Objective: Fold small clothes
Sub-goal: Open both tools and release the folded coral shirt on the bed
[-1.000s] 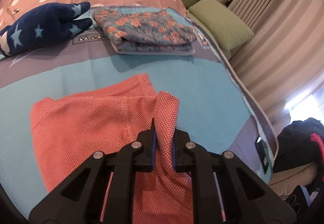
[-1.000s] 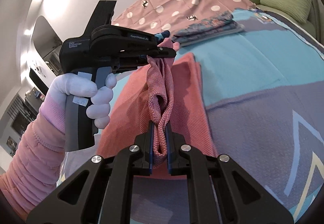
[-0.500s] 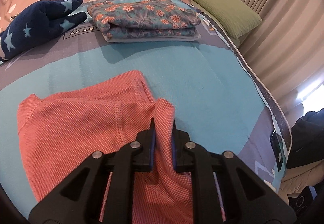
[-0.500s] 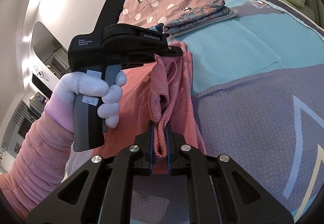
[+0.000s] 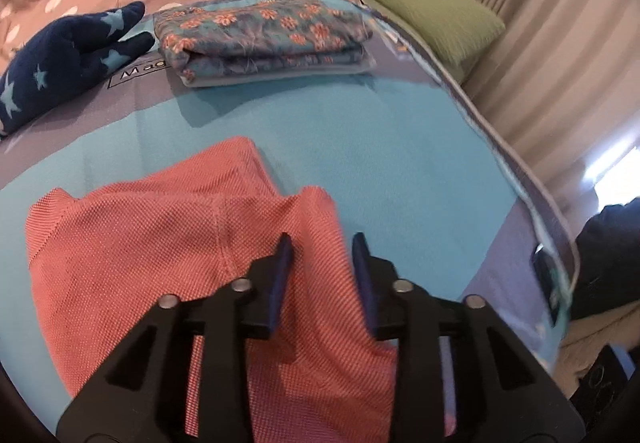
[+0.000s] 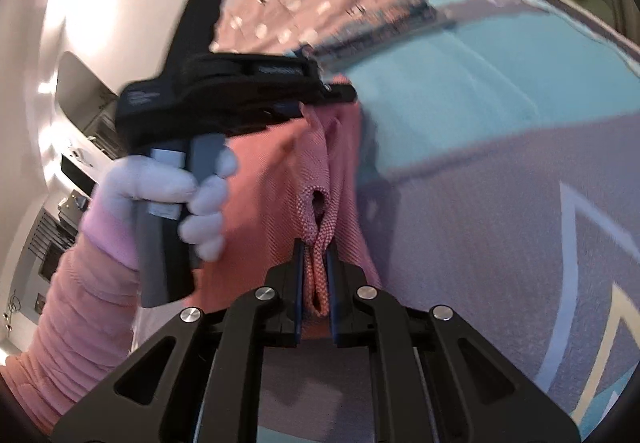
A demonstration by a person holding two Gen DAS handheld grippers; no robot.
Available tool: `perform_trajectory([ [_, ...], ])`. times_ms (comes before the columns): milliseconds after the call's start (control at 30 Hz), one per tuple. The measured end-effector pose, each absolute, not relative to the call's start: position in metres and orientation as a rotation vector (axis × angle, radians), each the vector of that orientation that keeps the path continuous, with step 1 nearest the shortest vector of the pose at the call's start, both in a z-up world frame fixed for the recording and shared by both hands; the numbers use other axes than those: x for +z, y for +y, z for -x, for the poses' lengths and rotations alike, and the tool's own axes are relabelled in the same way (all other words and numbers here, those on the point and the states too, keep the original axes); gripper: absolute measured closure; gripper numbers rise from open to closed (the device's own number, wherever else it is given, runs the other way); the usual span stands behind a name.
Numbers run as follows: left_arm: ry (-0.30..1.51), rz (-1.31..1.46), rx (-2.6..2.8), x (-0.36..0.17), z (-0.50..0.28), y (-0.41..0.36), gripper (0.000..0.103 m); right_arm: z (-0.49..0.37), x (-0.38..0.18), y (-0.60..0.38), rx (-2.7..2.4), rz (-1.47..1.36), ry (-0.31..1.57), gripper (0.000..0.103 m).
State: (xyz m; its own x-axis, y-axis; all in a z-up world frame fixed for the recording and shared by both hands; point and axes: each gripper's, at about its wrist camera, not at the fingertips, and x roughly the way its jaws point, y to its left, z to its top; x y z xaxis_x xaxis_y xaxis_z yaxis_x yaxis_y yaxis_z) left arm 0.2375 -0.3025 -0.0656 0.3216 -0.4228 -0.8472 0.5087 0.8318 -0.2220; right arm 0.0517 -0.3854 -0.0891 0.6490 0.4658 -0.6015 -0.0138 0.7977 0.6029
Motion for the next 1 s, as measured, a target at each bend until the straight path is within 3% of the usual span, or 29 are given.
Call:
perform_trajectory([
  [167, 1.014, -0.126, -0.617, -0.056, -0.221, -0.295, 0.054, -0.048, -0.096, -0.389, 0.260, -0.598, 0.846, 0.090],
  [233, 0.962, -0.178, -0.621, -0.047, -0.211, -0.289, 0.042, -0.047, -0.093, -0.387, 0.244, -0.563, 0.842, 0.089],
  [300, 0.897, -0.246, -0.619, -0.040, -0.197, -0.280, 0.037, -0.046, -0.093, -0.386, 0.236, -0.552, 0.843, 0.089],
  [767, 0.873, -0.151, -0.483, -0.050, -0.137, -0.156, 0.030, -0.034, -0.084, -0.376, 0.132, -0.464, 0.846, 0.085],
  [1000, 0.885, -0.130, -0.496, -0.068, -0.114, -0.135, 0.026, -0.026, -0.072, -0.365, 0.060, -0.381, 0.829, 0.085],
])
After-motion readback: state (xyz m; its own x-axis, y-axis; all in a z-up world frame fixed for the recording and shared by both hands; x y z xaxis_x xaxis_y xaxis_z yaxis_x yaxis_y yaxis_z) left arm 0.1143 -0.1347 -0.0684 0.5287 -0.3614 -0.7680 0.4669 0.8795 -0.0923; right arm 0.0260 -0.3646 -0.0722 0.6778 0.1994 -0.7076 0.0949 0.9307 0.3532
